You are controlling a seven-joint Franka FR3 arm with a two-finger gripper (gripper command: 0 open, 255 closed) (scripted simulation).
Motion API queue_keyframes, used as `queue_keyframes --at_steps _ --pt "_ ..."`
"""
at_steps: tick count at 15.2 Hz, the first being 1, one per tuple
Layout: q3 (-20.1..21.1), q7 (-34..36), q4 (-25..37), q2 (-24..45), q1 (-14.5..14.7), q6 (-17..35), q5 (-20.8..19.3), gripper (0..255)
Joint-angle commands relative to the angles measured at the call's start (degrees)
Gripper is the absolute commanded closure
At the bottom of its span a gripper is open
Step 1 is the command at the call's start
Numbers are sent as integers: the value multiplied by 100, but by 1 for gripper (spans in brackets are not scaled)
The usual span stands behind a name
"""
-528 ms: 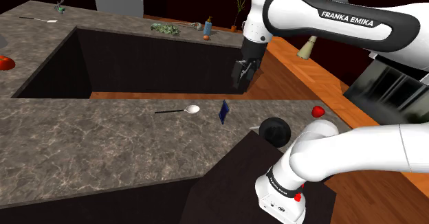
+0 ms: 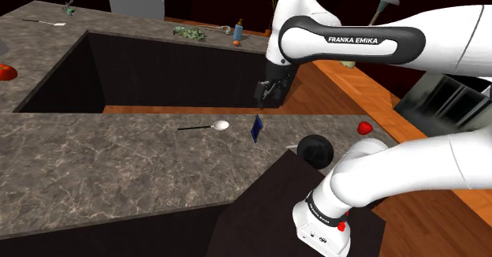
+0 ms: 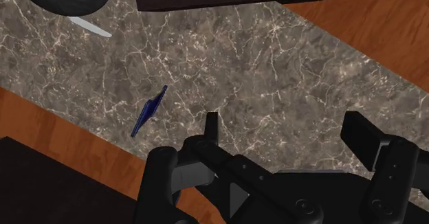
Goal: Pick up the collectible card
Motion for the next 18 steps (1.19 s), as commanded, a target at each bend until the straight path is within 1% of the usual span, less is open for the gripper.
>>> queue_keyframes --at_steps 1,9,14,18 --pt "-12 113 -68 281 -115 372 -113 0" --pt "-80 685 -155 1675 -604 1869 -665 0" --pt "-170 1145 43 2672 -907 2669 -1119 0" --pt "-291 1558 333 3493 -1113 3197 -1524 0"
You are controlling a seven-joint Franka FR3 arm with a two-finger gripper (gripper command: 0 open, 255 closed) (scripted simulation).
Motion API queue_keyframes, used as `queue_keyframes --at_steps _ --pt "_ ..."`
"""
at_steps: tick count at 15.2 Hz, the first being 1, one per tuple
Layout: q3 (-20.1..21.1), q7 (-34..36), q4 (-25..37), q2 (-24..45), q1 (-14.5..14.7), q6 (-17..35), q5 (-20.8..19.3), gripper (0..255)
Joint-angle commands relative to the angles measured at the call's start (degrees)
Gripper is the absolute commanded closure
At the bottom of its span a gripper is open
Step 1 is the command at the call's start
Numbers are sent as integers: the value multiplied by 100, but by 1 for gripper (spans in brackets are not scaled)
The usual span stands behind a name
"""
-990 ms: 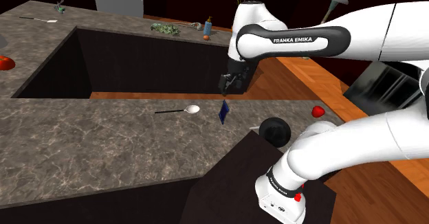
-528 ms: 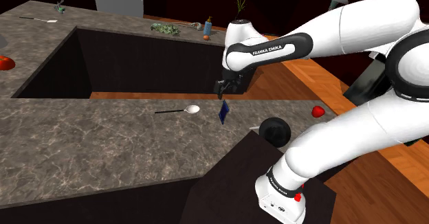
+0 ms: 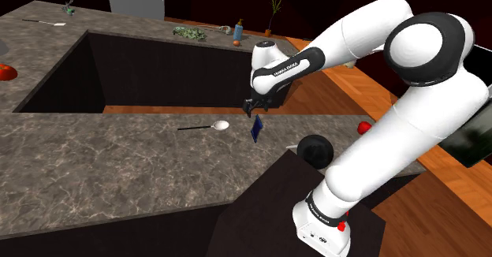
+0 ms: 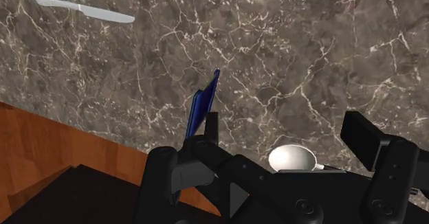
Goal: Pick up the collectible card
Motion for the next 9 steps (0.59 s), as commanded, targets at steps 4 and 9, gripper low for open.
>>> queue_keyframes --at_steps 4,9 --pt "-225 520 488 1062 -198 579 -505 0" --pt "-519 961 1105 2066 -307 983 -868 0"
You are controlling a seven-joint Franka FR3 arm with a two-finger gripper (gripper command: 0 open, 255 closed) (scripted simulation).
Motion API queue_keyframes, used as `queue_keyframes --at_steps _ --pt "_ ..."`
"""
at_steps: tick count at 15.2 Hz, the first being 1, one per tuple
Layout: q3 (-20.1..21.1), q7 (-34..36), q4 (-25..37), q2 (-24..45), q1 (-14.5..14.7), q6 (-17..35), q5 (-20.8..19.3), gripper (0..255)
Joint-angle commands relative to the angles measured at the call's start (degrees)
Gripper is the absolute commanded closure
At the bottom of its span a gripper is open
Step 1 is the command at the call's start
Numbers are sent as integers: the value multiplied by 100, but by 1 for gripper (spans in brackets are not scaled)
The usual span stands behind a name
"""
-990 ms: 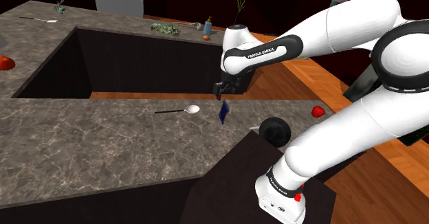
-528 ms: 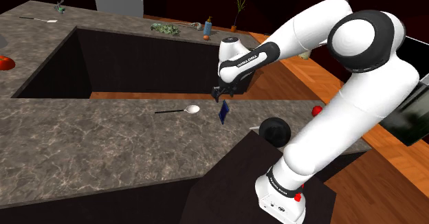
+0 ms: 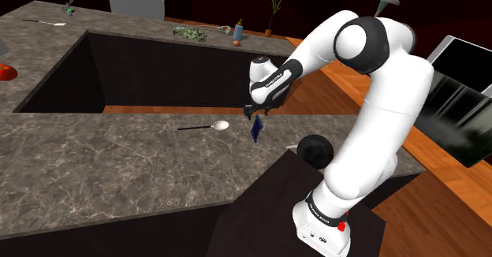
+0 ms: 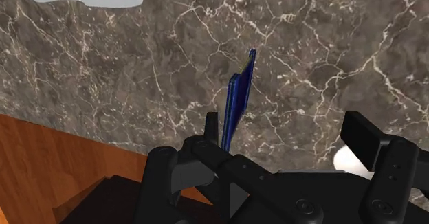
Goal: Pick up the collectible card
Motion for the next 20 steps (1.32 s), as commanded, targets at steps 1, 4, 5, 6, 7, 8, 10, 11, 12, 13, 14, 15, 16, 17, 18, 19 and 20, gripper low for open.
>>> queue_keyframes --at_steps 1,4,5,6,7,8,10,11,12,13,14,15,16,17,18,19,20 --pt "-120 140 335 437 -45 120 -101 0" --pt "-296 329 776 1023 -101 291 -202 0" --pt "-351 383 932 1217 -123 339 -221 0" --pt "-403 432 1092 1410 -147 382 -234 0" --pt "-432 458 1185 1519 -162 404 -238 0" --pt "-441 485 1204 1591 -157 454 -253 0" --pt "-460 538 1246 1735 -146 553 -281 0" --pt "-470 565 1268 1808 -141 602 -294 0" --pt "-479 591 1292 1881 -135 650 -307 0" --pt "-489 617 1317 1955 -130 697 -320 0" --pt "-499 643 1344 2030 -124 744 -332 0" --pt "-504 657 1359 2073 -121 770 -339 0" --pt "-504 657 1359 2073 -121 771 -339 0" --pt "-507 653 1358 2077 -126 779 -341 255" --pt "-508 658 1359 2083 -123 782 -342 255" --pt "-507 660 1365 2089 -122 782 -341 255" --pt "-507 660 1363 2086 -122 781 -341 255"
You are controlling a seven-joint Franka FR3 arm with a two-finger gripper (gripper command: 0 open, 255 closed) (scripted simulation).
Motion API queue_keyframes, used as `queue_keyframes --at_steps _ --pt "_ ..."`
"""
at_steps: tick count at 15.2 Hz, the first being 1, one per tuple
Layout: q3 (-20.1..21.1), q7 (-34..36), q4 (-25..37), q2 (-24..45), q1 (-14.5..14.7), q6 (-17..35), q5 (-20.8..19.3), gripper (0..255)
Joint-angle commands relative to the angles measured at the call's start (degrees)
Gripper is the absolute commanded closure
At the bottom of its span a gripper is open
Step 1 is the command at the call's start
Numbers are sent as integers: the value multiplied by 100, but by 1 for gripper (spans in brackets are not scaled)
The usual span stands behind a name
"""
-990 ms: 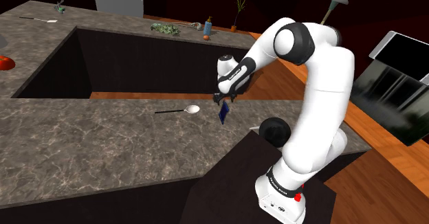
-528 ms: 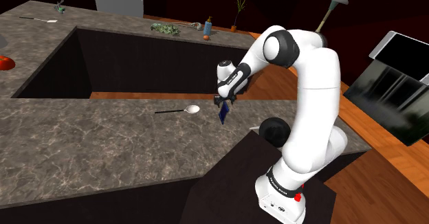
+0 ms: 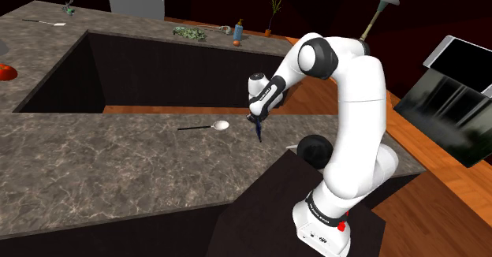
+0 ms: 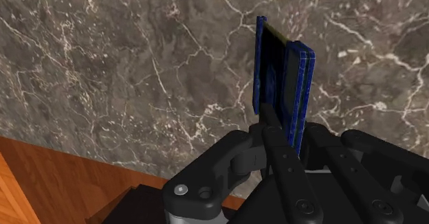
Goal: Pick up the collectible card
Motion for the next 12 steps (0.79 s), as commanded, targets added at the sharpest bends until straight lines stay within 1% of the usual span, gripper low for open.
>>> queue_keyframes --at_steps 1,6,12 --pt "-3 1 0 4 -1 1 -1 255" --pt "0 -1 -3 -9 0 -10 2 255" --pt "59 -158 -146 -450 -34 -298 79 255"
